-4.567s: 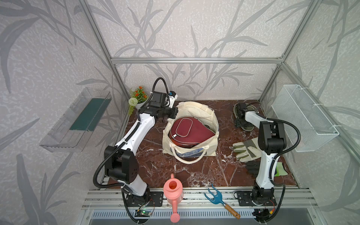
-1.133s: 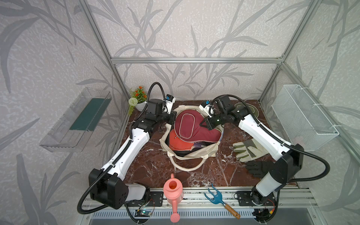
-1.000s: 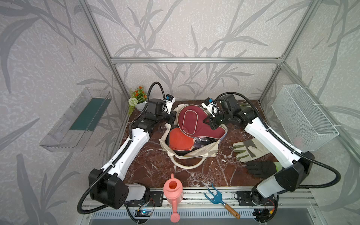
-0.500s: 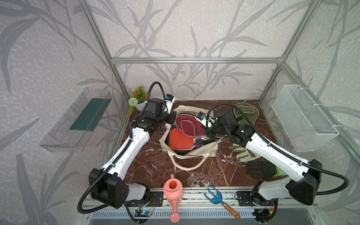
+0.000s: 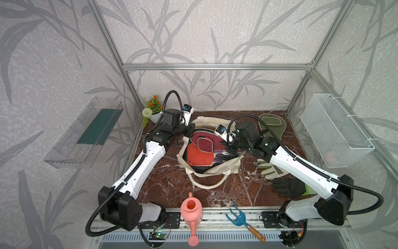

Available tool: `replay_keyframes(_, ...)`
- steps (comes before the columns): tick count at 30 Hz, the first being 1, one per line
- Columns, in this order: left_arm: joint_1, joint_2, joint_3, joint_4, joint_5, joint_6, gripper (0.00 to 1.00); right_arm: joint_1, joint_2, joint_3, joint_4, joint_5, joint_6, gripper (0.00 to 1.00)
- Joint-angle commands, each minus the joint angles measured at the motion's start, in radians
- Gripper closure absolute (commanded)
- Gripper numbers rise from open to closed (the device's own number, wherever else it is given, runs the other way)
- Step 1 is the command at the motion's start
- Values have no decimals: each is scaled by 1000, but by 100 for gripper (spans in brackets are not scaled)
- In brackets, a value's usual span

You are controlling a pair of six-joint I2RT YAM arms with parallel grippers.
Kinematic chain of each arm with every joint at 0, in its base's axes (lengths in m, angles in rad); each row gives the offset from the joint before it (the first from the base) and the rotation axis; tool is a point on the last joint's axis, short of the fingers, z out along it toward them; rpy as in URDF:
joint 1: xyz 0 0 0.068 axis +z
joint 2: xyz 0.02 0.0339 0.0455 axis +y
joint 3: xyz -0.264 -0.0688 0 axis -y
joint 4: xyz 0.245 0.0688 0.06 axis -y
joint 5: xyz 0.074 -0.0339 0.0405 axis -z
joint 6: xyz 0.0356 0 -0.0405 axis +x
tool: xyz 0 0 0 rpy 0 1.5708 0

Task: Remove the ping pong set from the canvas bag
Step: Pick up the ping pong set from the canvas bag, then place the ping pong set at the center of the board.

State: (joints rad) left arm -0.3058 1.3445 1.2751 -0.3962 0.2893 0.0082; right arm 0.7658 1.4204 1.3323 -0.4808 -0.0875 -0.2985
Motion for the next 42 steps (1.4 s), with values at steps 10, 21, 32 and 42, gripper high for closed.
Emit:
replay_keyframes(10,-3,-38,8,95,6,10,100,1,-28,298,-148,11,14,100)
replay_keyframes(21,-3,-24,-3,95,-32,11,100,-157,-153,538,-182,103,168,100)
replay_keyframes(32,-3,-33,1,80,-69,26,100,-465,-216,414,-187,120,280,100)
replay_keyframes(42,-4,-27,6,72,-26,17,100,-562,-180,16,115,154,451,100)
